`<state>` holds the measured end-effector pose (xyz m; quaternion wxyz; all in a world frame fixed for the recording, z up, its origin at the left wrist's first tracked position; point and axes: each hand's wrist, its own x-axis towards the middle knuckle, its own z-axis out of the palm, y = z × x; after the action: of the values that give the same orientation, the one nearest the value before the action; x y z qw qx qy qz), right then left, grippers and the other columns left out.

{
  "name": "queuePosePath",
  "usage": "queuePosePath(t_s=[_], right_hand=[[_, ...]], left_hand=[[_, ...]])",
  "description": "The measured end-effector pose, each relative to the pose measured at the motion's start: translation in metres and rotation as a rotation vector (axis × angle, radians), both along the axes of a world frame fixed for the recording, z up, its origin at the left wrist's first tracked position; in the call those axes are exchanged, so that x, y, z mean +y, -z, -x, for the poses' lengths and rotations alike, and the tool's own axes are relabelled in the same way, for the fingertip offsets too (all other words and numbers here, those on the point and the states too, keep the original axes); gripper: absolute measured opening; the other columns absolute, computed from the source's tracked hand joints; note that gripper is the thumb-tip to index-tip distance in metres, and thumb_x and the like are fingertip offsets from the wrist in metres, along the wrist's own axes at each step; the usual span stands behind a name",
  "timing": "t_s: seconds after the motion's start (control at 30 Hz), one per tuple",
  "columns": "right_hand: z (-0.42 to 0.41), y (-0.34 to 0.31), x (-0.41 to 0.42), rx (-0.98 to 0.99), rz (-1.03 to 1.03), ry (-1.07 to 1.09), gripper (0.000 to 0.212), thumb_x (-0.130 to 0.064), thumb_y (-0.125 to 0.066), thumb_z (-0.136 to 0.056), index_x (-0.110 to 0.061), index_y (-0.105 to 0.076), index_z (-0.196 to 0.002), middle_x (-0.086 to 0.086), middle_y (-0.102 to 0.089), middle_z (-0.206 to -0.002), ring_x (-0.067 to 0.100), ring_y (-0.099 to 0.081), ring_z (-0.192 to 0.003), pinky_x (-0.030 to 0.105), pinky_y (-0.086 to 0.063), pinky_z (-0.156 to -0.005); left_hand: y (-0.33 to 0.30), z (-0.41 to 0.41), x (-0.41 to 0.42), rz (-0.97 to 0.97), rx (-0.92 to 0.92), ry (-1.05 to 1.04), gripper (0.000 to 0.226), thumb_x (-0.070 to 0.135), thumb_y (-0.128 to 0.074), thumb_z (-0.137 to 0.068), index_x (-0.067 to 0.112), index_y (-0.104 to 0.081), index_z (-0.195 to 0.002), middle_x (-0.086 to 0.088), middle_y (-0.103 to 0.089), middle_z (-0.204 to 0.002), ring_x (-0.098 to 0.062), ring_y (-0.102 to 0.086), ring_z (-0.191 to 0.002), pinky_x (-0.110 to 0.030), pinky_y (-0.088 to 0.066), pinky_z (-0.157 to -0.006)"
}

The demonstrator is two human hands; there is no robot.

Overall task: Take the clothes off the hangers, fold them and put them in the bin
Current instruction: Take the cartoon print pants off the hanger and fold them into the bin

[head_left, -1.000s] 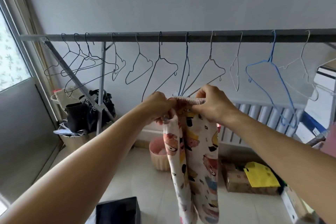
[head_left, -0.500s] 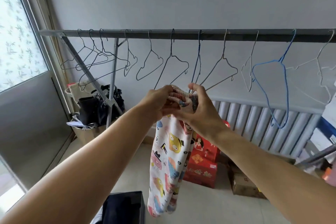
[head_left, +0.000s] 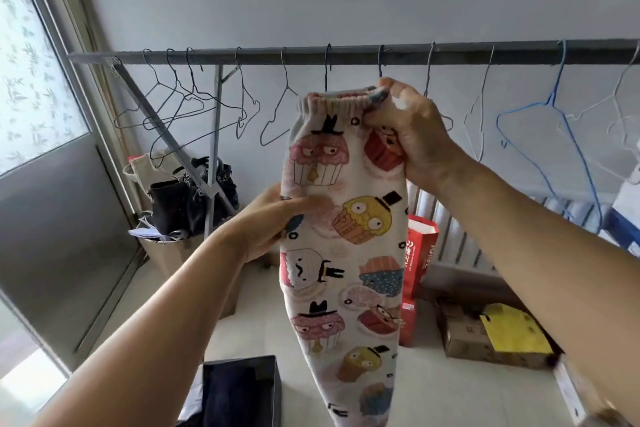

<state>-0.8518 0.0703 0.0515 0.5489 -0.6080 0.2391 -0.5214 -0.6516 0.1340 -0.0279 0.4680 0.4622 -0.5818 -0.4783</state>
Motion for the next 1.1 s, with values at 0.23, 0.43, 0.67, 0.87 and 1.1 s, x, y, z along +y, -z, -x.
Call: queuePosePath(t_s=[0.23, 0.43, 0.67, 0.87, 1.1], right_hand=[[0.026, 0.1, 0.015, 0.355, -0.265, -0.505, 0.094, -0.055, -0.087, -0.054, -0.014, -0.056, -0.132, 0.012, -0.063, -0.13, 0.029, -0.059, -0.122, 0.044, -0.046, -0.105], [0.008, 0.115, 0.03, 0.226, -0.353, -0.337, 0.044, -0.012, -0.072, -0.076, 0.0, -0.062, -0.117, 0.025, -0.064, -0.122, 0.041, -0.061, -0.114, 0.049, -0.05, -0.099], [-0.021, 0.066, 0.016, -0.017, -0.393, -0.296, 0.028, -0.01, -0.051, -0.096, 0.002, -0.06, -0.119, 0.019, -0.069, -0.111, 0.029, -0.069, -0.095, 0.04, -0.059, -0.083], [-0.03, 0.061, -0.002, -0.11, -0.377, -0.343, 0.034, 0.003, -0.054, -0.091, -0.022, -0.046, -0.111, 0.024, -0.066, -0.113, 0.033, -0.07, -0.095, 0.048, -0.054, -0.087], [-0.01, 0.087, 0.006, 0.27, -0.319, -0.617, 0.049, -0.027, -0.078, -0.075, -0.01, -0.066, -0.119, 0.022, -0.067, -0.114, 0.037, -0.065, -0.105, 0.045, -0.057, -0.087]], left_hand=[[-0.023, 0.004, -0.005, -0.037, 0.361, -0.129, 0.047, 0.023, -0.073, -0.077, 0.004, -0.062, -0.119, -0.016, -0.073, -0.095, -0.027, -0.072, -0.073, -0.037, -0.061, -0.065], [-0.018, -0.017, -0.003, -0.054, 0.464, -0.108, 0.058, 0.049, -0.065, -0.077, 0.008, -0.057, -0.117, -0.01, -0.068, -0.096, -0.026, -0.068, -0.08, -0.039, -0.059, -0.069], [0.039, -0.032, 0.019, -0.205, 0.776, 0.155, 0.107, 0.09, -0.046, -0.064, 0.016, -0.053, -0.141, -0.021, -0.046, -0.148, -0.044, -0.045, -0.134, -0.063, -0.036, -0.108], [0.059, -0.021, 0.04, -0.123, 0.396, 0.03, 0.077, 0.061, -0.087, -0.052, 0.017, -0.074, -0.114, -0.019, -0.066, -0.125, -0.037, -0.063, -0.116, -0.05, -0.053, -0.096], [0.023, -0.016, 0.027, -0.077, 0.367, -0.197, 0.033, 0.015, -0.07, -0.077, 0.002, -0.068, -0.107, -0.021, -0.073, -0.103, -0.035, -0.072, -0.09, -0.047, -0.061, -0.074]])
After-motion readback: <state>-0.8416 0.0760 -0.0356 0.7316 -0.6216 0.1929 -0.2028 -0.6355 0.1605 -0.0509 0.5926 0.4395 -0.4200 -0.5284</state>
